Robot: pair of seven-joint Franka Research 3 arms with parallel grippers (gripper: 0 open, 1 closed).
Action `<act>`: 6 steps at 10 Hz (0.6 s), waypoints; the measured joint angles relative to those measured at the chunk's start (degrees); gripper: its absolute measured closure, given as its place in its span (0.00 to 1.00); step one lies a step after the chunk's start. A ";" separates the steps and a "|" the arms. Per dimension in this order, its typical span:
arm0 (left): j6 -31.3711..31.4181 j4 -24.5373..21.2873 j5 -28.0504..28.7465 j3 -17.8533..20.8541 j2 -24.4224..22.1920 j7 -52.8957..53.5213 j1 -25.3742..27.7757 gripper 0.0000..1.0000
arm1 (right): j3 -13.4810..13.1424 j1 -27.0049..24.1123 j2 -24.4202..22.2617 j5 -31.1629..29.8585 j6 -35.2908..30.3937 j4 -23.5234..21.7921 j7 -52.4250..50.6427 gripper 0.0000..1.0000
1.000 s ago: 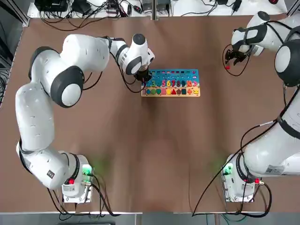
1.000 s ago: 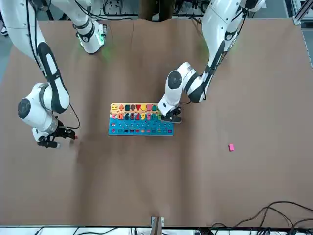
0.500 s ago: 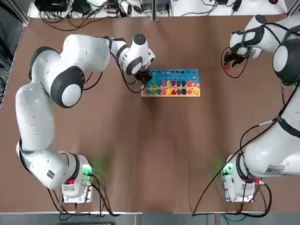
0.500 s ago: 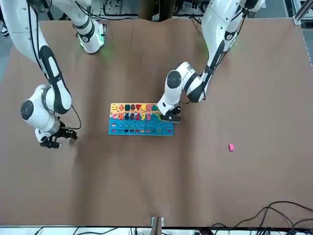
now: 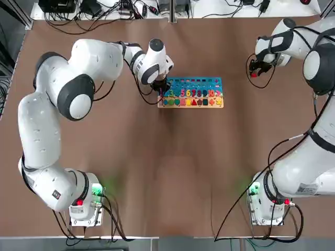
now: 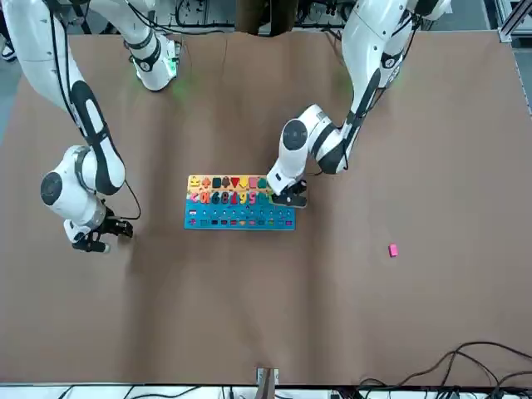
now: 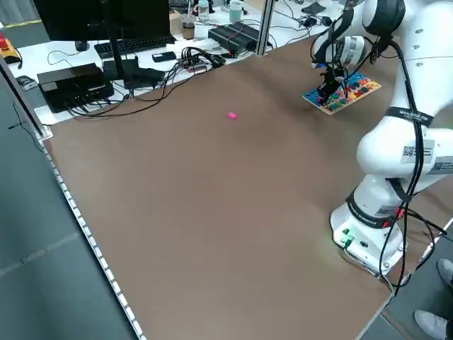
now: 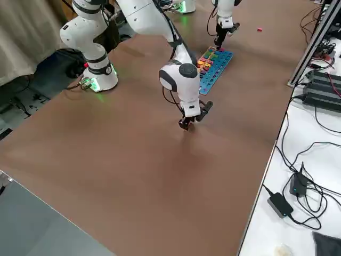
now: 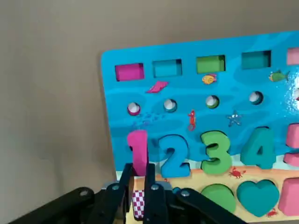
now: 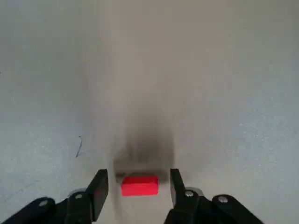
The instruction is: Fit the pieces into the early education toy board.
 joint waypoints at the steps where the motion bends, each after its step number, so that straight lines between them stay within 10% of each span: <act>1: -0.05 0.00 0.00 0.00 0.04 -0.06 -0.10 0.87 | 0.01 0.00 0.00 0.00 0.00 0.00 -0.09 0.40; 6: -0.35 -0.02 0.00 -0.07 0.21 -0.09 -0.12 0.87 | 0.03 0.00 0.01 0.00 0.00 0.00 -0.26 0.44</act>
